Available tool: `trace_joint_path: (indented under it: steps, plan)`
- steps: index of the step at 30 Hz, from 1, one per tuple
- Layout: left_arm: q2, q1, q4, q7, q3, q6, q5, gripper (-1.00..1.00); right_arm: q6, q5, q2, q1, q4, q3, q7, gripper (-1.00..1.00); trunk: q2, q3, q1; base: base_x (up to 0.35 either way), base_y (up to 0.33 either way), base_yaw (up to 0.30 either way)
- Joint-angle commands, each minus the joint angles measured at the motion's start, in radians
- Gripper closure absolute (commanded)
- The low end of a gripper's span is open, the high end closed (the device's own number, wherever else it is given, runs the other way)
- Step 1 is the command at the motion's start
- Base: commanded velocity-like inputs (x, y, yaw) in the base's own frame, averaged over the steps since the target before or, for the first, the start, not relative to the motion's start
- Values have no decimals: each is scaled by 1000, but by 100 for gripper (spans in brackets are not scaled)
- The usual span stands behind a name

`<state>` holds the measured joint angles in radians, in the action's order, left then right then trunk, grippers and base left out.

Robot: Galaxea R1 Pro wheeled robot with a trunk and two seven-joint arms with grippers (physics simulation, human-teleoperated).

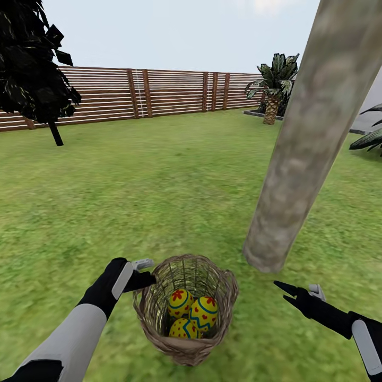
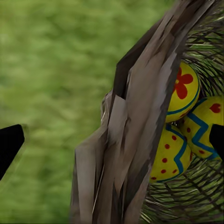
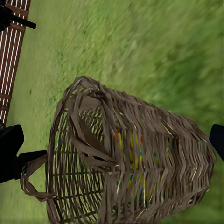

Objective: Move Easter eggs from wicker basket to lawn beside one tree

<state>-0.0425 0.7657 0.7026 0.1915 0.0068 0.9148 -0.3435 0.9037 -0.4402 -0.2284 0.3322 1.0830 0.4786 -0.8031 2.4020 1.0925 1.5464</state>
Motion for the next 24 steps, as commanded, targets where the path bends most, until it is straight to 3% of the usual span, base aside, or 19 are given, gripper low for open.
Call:
trace_joint_path:
  steps: [1, 15, 24]
  plan:
    - [0, 0, -66, 9, 1, 3, -15, -100, 4, 1, 0, 1, 0, 2, -4, -100, 0, 1, 0, 0, 0, 0]
    - [2, 0, -65, 8, 2, 3, -15, -100, 4, 1, 0, 1, 0, 1, -4, -100, 0, 1, 0, 0, 0, 0]
    - [1, 0, -66, 8, 1, 1, -15, -100, 4, 1, 0, 1, 0, 1, -4, -100, -63, -27, -34, 0, 0, 0]
